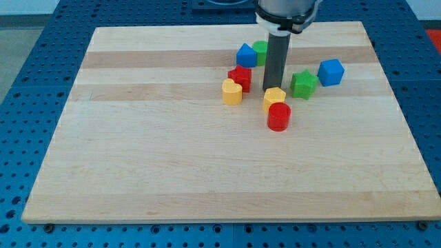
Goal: Push yellow hexagon into green star
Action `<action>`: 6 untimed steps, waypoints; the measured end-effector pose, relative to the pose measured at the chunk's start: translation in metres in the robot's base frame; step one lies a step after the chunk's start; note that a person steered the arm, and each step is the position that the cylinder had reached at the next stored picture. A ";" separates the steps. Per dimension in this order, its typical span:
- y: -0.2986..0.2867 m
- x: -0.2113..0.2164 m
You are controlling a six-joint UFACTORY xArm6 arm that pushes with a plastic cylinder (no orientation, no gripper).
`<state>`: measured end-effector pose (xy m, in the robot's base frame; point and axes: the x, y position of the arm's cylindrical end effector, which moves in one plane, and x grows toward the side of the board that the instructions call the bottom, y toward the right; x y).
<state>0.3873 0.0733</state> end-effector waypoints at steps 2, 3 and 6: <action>-0.007 0.007; -0.015 -0.001; -0.031 0.050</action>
<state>0.4370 0.0422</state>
